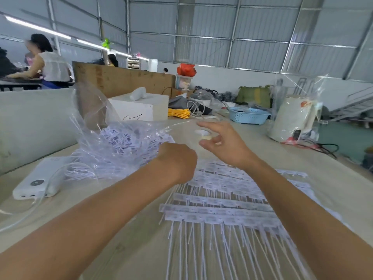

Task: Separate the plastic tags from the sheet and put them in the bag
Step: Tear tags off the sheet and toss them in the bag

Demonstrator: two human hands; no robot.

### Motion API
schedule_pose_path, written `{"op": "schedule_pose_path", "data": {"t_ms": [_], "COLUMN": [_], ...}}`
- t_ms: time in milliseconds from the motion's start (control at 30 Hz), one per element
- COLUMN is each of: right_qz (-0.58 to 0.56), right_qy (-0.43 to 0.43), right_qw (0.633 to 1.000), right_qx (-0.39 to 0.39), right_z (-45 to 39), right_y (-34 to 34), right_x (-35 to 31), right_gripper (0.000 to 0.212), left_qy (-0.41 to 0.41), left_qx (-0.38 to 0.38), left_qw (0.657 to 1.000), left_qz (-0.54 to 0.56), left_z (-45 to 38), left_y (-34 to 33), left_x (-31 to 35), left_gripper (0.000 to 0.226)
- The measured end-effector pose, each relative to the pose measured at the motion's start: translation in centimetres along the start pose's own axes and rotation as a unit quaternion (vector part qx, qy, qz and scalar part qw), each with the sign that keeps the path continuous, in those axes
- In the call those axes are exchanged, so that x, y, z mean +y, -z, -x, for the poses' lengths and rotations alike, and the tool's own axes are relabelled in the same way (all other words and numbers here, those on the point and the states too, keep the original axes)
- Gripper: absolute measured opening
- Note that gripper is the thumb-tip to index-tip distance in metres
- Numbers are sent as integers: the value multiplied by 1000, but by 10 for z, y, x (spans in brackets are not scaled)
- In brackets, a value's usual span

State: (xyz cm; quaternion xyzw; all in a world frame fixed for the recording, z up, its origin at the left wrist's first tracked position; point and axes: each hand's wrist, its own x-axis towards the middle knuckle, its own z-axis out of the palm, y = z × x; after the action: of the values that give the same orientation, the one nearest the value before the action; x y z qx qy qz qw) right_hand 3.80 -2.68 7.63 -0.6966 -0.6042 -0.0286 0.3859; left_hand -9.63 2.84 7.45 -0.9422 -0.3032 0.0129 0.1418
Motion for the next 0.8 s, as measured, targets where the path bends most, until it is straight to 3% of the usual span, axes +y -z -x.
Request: {"op": "schedule_pose_path", "data": {"t_ms": [133, 200, 300, 433, 567, 667, 800], "right_qz": [30, 81, 162, 162, 109, 79, 68], "right_qy": [-105, -176, -248, -319, -319, -323, -298], "right_qw": [993, 981, 955, 933, 941, 943, 952], "right_qx": [33, 20, -18, -39, -8, 4, -11], "right_z": [46, 75, 118, 155, 172, 176, 176], "right_y": [58, 80, 101, 116, 118, 121, 127], "right_x": [41, 69, 106, 128, 137, 140, 137], "right_gripper": [36, 28, 23, 13, 13, 16, 21], "left_qy": [-201, -253, -272, -276, -276, -283, -284], "left_qx": [18, 12, -5, -39, -37, -20, -94], "left_qw": [964, 948, 944, 930, 928, 928, 921], "left_qz": [174, 194, 189, 241, 249, 242, 250], "left_z": [11, 3, -14, -25, -30, -29, -27], "left_y": [4, -4, -16, -20, -19, -15, -16], "left_x": [46, 70, 100, 129, 140, 140, 141], "left_gripper": [19, 18, 15, 36, 50, 41, 35]}}
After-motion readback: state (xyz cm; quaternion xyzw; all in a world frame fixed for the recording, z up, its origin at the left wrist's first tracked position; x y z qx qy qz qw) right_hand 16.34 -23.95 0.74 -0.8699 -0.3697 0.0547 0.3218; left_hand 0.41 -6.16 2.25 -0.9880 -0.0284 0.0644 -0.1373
